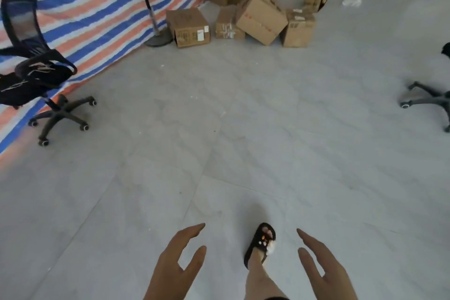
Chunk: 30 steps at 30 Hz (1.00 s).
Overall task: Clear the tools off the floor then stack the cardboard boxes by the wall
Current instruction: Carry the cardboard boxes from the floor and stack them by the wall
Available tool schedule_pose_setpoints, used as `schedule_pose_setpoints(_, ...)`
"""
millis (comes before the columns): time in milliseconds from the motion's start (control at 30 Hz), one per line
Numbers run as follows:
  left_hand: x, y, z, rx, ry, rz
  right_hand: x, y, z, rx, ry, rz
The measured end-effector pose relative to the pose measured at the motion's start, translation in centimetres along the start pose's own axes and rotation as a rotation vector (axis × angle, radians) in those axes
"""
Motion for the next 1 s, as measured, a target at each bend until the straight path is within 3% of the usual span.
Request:
schedule_pose_setpoints(433,11.5,-29.8,8.2,-0.004,0.083,0.041,-0.7,-32.1,-6.3,0.002,0.041,0.010)
schedule_pose_setpoints(633,12.6,-42.7,10.0,0.007,0.073,0.007,-0.9,-45.6,-5.3,-0.005,0.050,0.026)
schedule_pose_setpoints(1000,20.5,-74.5,6.7,-0.010,0.060,0.062,-6.3,-75.1,-1.9,0.025,0.003,0.088)
Point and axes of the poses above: each hand's wrist, its own y-axis away from the middle knuckle, its own z-axis out of the palm, x = y × z, the point moved 4 cm from there along -y, towards the middle knuckle, and after that the axes turned 5 degrees about -z, right-handed, at the moved point
